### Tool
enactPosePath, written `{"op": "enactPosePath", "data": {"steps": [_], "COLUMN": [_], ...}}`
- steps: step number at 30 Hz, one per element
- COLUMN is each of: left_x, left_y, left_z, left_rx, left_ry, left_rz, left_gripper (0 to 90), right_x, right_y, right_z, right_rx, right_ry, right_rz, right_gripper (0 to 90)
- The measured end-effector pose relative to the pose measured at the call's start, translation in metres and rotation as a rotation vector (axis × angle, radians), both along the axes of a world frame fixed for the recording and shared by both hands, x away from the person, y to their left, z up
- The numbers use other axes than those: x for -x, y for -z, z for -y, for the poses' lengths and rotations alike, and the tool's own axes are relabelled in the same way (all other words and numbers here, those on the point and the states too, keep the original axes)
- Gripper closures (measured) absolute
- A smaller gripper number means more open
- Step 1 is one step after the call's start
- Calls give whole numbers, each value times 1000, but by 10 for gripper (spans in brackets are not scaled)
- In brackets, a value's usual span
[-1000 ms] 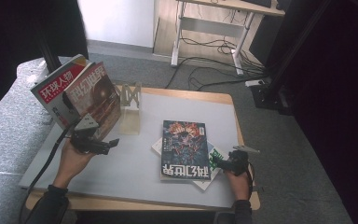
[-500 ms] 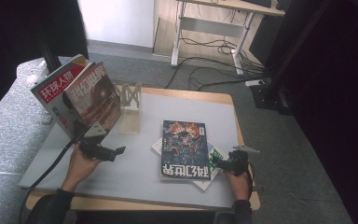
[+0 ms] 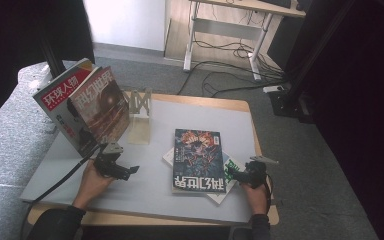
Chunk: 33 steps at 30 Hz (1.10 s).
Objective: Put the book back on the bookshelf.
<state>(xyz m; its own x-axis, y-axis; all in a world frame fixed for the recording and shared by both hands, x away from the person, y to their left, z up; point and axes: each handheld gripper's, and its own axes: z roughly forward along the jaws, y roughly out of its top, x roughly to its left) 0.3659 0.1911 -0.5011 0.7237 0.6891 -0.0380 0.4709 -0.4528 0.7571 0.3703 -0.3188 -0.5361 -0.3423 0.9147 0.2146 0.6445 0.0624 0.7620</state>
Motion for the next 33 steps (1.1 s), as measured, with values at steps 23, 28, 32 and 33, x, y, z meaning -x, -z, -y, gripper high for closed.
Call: {"op": "enactPosePath", "data": {"steps": [23,28,32,33], "left_x": [-1,-1,-1,-1], "left_y": [27,28,28,28], "left_z": [13,13,13,13], "left_rx": [-123,-122,-123,-123], "left_ry": [30,29,28,28], "left_rz": [-79,-77,-77,-77], "left_gripper": [0,0,0,0], "right_x": [0,0,0,1], "right_y": [0,-1,-2,-4], "right_z": [0,0,-1,-1], "right_rx": [0,0,18,33], "right_ry": [0,0,-3,-1], "right_rz": [-3,-3,-10,-10], "right_gripper": [83,85,79,81]}}
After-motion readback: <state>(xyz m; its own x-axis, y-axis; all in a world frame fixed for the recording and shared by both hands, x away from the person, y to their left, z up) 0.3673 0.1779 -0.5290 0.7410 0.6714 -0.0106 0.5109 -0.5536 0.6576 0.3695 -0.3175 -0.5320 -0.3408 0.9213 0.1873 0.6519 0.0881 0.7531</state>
